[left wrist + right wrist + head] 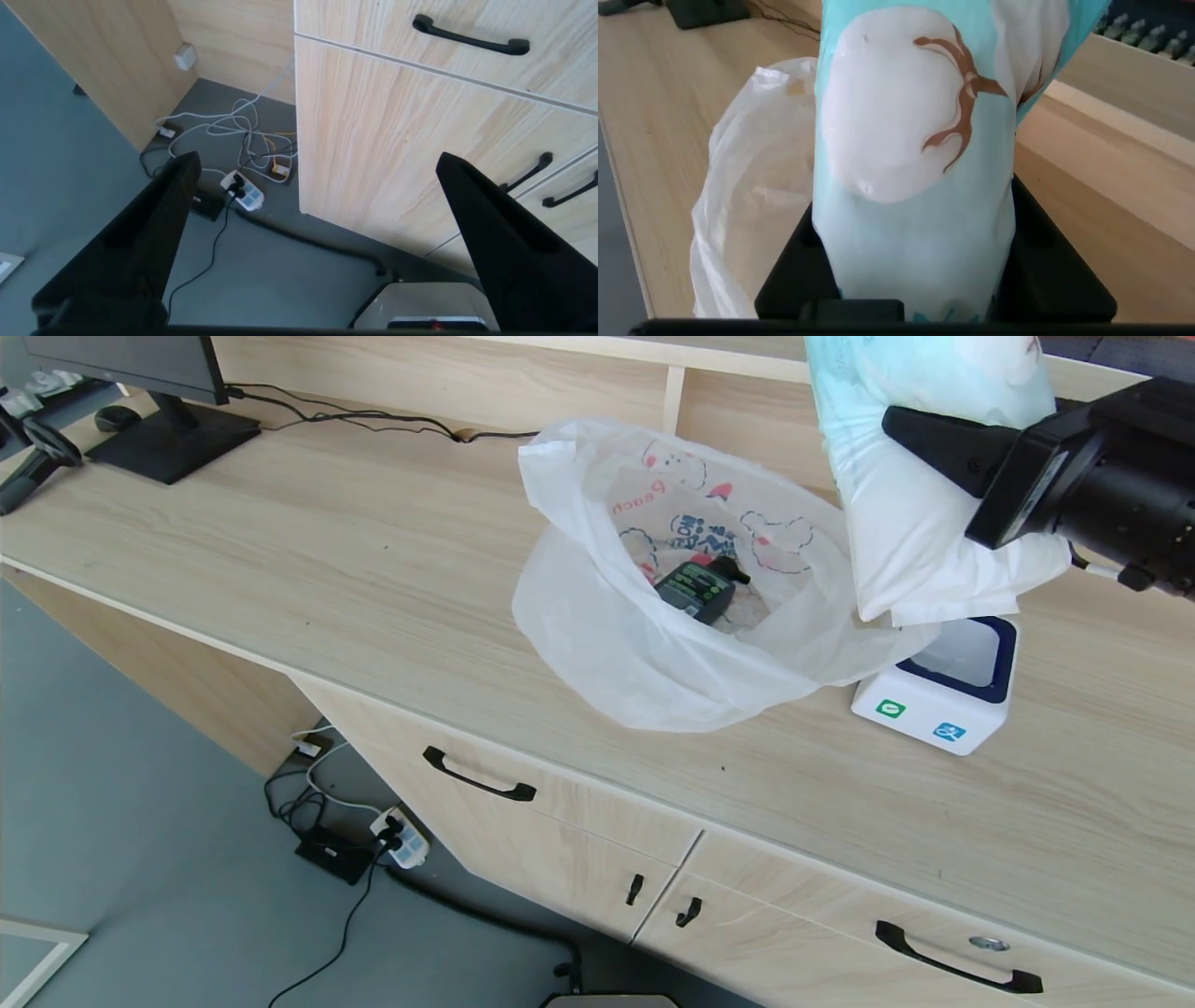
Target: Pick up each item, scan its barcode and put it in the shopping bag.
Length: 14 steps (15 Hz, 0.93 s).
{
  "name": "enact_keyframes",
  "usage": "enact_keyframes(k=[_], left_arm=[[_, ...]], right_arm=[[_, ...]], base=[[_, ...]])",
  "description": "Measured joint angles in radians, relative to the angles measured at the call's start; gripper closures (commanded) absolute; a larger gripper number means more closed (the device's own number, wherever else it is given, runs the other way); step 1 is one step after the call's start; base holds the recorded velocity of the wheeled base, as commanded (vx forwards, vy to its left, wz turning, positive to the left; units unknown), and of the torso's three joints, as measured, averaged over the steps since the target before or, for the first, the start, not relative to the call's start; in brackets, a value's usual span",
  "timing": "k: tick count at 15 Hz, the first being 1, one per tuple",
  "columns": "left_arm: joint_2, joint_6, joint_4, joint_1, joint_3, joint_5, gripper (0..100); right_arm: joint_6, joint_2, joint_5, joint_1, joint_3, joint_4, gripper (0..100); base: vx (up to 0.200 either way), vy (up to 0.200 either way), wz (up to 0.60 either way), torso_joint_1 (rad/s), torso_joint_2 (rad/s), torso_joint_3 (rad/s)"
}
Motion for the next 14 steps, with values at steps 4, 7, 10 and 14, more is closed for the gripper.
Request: enact_keyframes(k=[4,7,10,14], left_arm=[[0.000,0.001,0.000,0.000,0.000,0.000,0],[0.000,0.000,0.000,0.000,0.000,0.000,0],[0.000,-0.001,0.000,0.000,0.000,0.001,0],[0.000,-0.006,0.000,0.000,0.000,0.001,0]], right_arm=[[0.079,0.124,-0.003,0.087,-0.092,-0.075,100],[0.086,0.251,0.000,0.107,-0.129,-0.241,100],[0.074,0.314,0.028,0.108,-0.111,-0.261,100],[0.028,0.338,0.028,0.108,-0.054,-0.267,100]], base=[[0.000,0.000,0.00,0.000,0.00,0.000],[0.000,0.000,0.00,0.000,0.00,0.000],[0.000,0.000,0.00,0.000,0.00,0.000],[0.000,0.000,0.00,0.000,0.00,0.000]])
